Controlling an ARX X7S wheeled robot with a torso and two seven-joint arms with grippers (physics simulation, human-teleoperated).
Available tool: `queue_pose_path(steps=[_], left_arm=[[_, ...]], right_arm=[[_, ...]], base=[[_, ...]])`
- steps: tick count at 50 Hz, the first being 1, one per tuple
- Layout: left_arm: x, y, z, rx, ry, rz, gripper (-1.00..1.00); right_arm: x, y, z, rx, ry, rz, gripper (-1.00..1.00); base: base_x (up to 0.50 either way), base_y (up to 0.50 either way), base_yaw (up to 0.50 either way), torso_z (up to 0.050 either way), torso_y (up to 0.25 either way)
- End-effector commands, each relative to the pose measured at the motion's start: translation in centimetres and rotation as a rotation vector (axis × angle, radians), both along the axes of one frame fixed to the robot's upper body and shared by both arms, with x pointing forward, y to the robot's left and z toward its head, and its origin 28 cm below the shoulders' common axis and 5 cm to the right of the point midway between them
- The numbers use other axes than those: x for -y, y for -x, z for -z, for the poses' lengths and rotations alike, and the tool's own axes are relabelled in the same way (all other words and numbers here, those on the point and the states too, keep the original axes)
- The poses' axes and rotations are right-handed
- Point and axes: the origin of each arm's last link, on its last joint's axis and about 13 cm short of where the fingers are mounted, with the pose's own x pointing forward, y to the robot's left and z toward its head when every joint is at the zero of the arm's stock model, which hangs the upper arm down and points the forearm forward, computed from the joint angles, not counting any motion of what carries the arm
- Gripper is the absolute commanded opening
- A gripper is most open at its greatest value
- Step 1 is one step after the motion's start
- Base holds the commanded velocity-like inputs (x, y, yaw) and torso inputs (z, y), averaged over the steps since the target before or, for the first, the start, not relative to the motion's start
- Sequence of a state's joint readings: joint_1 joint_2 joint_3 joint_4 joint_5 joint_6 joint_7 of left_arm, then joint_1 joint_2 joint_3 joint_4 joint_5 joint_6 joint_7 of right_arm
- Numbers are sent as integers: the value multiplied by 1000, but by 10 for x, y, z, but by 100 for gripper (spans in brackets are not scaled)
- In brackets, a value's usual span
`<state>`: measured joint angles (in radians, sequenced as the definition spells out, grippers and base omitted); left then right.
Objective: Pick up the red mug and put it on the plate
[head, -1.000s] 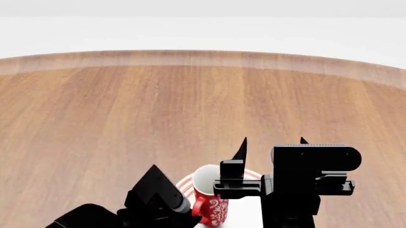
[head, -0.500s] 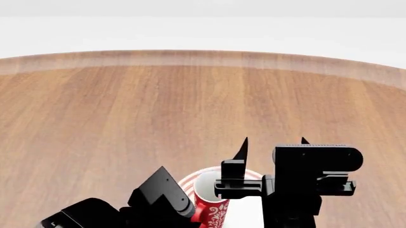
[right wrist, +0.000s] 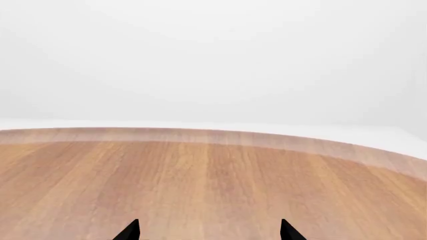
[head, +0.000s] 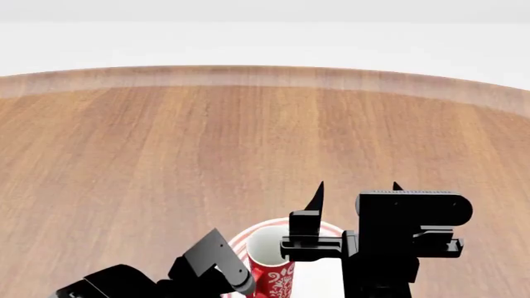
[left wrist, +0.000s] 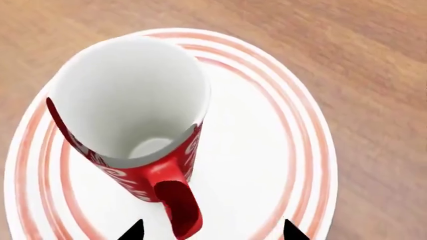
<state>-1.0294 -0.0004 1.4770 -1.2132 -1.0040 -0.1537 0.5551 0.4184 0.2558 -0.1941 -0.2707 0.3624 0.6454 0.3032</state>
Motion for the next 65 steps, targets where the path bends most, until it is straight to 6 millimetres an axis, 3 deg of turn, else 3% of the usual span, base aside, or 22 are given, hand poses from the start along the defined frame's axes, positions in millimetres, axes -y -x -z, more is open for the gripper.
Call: queue_pose_path(steps=[1, 17, 35, 44, 48, 58, 65], left_arm=[[0, 1, 2, -16, -6, 4, 100], [-14, -6, -4, 16, -8, 9, 100], [-49, 14, -11, 51, 37, -99, 100], [-64, 38, -44, 208, 169, -162, 100], [-65, 38, -65, 410, 260, -302, 100], [-58, 46, -83, 509, 364, -368, 100], [-62, 34, -90, 632, 394, -608, 100]], right_arm=[[0, -1, 1, -4, 0, 0, 100], [-1, -2, 2, -10, 6, 0, 100], [0, -3, 4, -15, 7, 8, 100], [-1, -4, 4, -17, 8, 7, 100], [-1, -5, 4, -18, 8, 10, 100], [-1, -4, 3, -13, 7, 11, 100], [-1, -5, 2, -13, 6, 11, 100]], base=[[0, 0, 0, 0, 0], [0, 0, 0, 0, 0], [0, 0, 0, 0, 0], [0, 0, 0, 0, 0], [0, 0, 0, 0, 0], [0, 0, 0, 0, 0], [0, 0, 0, 0, 0]])
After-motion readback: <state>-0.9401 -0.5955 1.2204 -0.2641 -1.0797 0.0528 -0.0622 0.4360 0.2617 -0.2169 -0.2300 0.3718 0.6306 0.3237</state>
